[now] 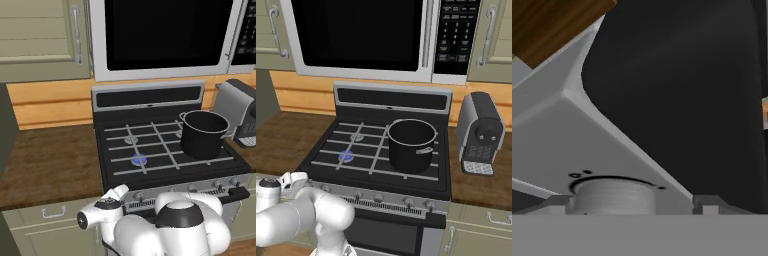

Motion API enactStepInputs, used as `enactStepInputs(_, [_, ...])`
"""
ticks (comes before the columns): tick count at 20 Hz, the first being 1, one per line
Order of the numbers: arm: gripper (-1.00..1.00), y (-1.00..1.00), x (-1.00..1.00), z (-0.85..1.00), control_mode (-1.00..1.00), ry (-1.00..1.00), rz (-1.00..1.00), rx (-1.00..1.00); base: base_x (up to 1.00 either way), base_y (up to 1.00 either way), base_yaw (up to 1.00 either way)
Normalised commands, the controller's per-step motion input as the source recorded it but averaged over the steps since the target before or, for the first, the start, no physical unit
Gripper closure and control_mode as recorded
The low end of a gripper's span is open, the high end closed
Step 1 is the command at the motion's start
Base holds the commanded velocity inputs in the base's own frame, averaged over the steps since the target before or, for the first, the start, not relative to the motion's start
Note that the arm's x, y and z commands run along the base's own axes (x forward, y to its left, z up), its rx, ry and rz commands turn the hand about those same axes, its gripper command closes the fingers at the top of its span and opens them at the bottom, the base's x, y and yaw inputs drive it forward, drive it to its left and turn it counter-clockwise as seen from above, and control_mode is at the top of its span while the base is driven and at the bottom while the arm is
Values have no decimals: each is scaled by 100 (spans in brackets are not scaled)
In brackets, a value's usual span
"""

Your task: Turn off the front left burner of the stove.

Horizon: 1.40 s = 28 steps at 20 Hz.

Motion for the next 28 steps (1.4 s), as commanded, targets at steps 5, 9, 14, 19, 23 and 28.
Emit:
enactStepInputs(5, [100,0,-3,-18,-100,-2,0,4,0,0,0])
enactStepInputs(9, [100,0,-18,-17,-100,-15,0,9,0,0,0])
enactStepInputs(14, [100,0,-19,-34,-100,-28,0,8,0,0,0])
enactStepInputs(19, [100,0,0,-21,-100,-8,0,17,0,0,0])
enactStepInputs(23, [100,-12,0,-10,-100,-1,0,47,0,0,0])
enactStepInputs(28, [100,-19,-4,-5,-100,0,0,61,0,0,0])
